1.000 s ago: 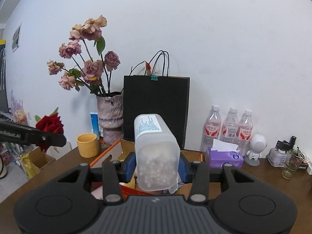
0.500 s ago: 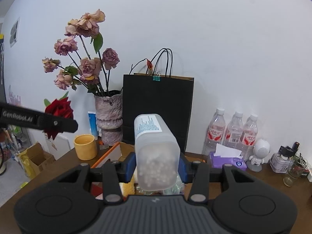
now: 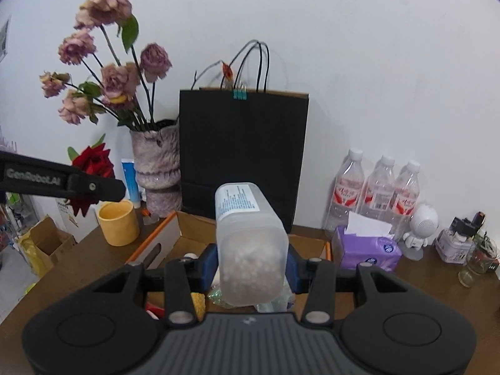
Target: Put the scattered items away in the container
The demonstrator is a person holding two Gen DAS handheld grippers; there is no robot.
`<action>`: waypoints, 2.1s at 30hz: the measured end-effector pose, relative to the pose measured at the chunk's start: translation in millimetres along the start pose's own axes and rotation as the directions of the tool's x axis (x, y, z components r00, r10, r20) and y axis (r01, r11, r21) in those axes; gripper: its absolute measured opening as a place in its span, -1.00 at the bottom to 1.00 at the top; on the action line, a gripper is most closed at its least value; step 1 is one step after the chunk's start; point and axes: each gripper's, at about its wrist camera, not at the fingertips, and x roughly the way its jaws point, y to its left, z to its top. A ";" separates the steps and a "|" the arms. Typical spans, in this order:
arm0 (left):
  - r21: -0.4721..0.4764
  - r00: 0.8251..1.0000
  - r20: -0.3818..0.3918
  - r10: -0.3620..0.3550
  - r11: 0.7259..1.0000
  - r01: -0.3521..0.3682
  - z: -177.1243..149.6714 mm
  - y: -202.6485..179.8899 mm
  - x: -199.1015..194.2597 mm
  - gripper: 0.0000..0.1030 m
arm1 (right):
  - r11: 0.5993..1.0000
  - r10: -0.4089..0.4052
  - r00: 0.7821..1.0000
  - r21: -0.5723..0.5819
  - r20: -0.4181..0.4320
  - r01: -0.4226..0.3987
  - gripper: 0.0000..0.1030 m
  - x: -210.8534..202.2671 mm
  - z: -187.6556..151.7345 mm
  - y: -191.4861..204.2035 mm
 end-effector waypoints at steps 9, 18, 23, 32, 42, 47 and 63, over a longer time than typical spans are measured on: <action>-0.044 0.988 -0.078 0.134 0.989 -0.138 -2.8 19.9 60.2 -0.33 | 0.999 -0.022 0.993 -0.031 -0.117 0.018 -0.16 53.3 -9.1 15.1; -0.054 0.965 -0.194 0.178 0.980 -0.192 -23.5 33.6 113.9 -0.33 | 0.998 -0.055 0.978 -0.021 -0.204 0.052 -0.16 103.2 -32.3 21.9; -0.049 0.958 -0.229 0.174 0.981 -0.190 -32.2 39.6 131.2 -0.33 | 0.999 -0.040 0.969 -0.024 -0.243 0.035 -0.17 120.6 -46.3 23.8; -0.040 0.943 -0.289 0.165 0.982 -0.184 -48.0 50.4 162.4 -0.33 | 0.999 -0.029 0.956 -0.022 -0.293 0.023 -0.16 147.9 -57.6 20.2; -0.034 0.924 -0.353 0.148 0.985 -0.171 -62.3 63.1 193.2 -0.33 | 1.000 -0.024 0.937 -0.020 -0.348 0.018 -0.17 177.2 -74.4 17.2; 0.015 0.914 -0.368 0.169 0.984 -0.176 -67.8 60.3 203.7 -0.32 | 1.000 -0.022 0.932 -0.027 -0.361 0.013 -0.17 184.1 -76.4 16.9; 0.052 0.906 -0.358 0.227 0.973 -0.223 -69.2 55.2 202.2 0.25 | 0.999 -0.036 0.951 -0.007 -0.308 0.036 0.39 170.9 -65.5 10.9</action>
